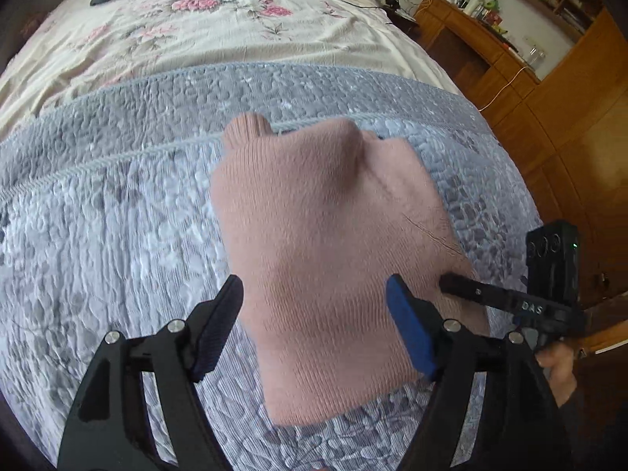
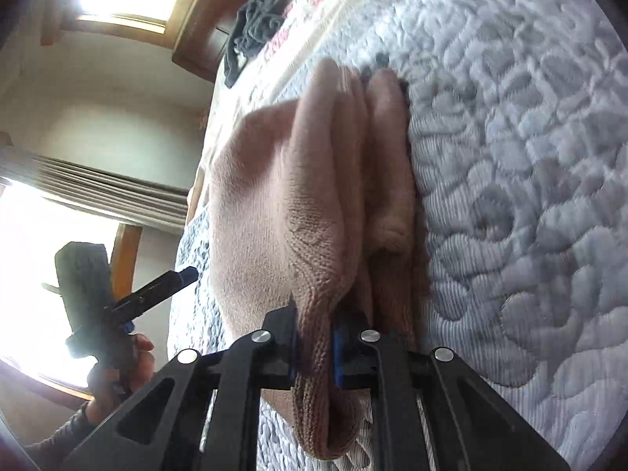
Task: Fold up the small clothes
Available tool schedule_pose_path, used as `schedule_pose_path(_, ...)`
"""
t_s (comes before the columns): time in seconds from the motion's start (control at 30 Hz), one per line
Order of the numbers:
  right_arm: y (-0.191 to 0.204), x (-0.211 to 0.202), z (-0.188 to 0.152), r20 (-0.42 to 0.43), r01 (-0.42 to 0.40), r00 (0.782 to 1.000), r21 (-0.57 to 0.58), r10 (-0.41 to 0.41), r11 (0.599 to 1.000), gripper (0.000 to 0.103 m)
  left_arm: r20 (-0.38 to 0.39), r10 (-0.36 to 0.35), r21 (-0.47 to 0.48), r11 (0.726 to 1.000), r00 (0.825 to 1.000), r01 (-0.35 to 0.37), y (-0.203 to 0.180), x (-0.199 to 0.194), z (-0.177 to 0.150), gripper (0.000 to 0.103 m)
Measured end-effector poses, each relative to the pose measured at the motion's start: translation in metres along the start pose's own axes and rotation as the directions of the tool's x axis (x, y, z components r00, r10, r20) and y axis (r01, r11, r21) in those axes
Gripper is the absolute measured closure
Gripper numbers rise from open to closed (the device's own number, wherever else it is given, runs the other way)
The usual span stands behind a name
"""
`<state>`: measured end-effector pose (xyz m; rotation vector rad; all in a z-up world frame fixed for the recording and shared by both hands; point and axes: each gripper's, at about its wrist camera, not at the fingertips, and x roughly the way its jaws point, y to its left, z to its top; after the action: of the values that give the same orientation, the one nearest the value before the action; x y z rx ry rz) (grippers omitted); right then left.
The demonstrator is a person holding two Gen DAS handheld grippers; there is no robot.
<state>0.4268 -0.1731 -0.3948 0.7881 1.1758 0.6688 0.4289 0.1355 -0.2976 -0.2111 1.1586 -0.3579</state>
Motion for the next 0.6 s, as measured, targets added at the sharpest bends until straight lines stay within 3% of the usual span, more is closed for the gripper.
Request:
schedule_pose_path(0.07,0.004,-0.004,0.006,0.014,-0.042,0.999,0.010,0.042,0.999,0.079,-0.017,-0.015,-0.018,1.000,1.000,0.015,0.006,0.010,-0.012,0.030)
schedule_pose_path(0.13,0.004,-0.002,0.016,0.023,-0.084,0.996,0.045,0.083,0.995,0.064,-0.036,-0.025,-0.032,0.999,0.999,0.024,0.010,0.020,-0.019,0.030)
schedule_pose_path(0.17,0.002,0.001,0.022,0.017,-0.101,0.995,0.072,0.100,0.992,0.044,-0.043,-0.031,-0.041,0.999,0.999,0.029,0.012,0.024,-0.023,0.030)
schedule_pose_path(0.2,0.001,0.005,0.028,0.001,-0.115,0.993,0.101,0.115,0.988,0.043,-0.052,-0.032,-0.049,0.998,0.998,0.030,0.014,0.029,-0.023,0.030)
schedule_pose_path(0.23,-0.001,0.009,0.033,-0.015,-0.108,0.994,0.115,0.111,0.987,0.051,-0.061,-0.033,-0.052,0.998,0.998,0.030,0.014,0.033,-0.024,0.030)
schedule_pose_path(0.27,0.004,0.007,0.037,-0.008,-0.081,0.997,0.074,0.081,0.994,0.084,-0.068,-0.032,-0.053,0.998,0.997,0.028,0.014,0.036,-0.023,0.030)
schedule_pose_path(0.37,0.025,-0.013,0.038,0.104,0.057,0.993,-0.081,-0.049,0.995,0.084,-0.052,-0.087,-0.069,0.994,0.995,0.083,0.014,0.032,-0.016,0.030)
schedule_pose_path(0.43,0.022,-0.008,0.032,0.112,0.186,0.979,-0.126,-0.172,0.974,0.084,-0.039,-0.102,-0.065,0.993,0.994,0.099,0.014,0.029,-0.011,0.031)
schedule_pose_path(0.53,0.016,-0.010,0.025,0.077,0.111,0.992,-0.120,-0.102,0.987,0.076,-0.014,-0.116,-0.079,0.990,0.993,0.115,0.019,0.022,0.002,0.036)
schedule_pose_path(0.57,0.011,-0.020,0.026,0.086,0.092,0.993,-0.104,-0.083,0.990,0.070,0.011,-0.137,-0.089,0.986,0.990,0.138,0.022,0.016,0.008,0.037)
schedule_pose_path(0.6,0.009,-0.029,0.032,0.117,0.074,0.991,-0.077,-0.065,0.994,0.058,0.037,-0.155,-0.096,0.983,0.987,0.158,0.024,0.010,0.015,0.037)
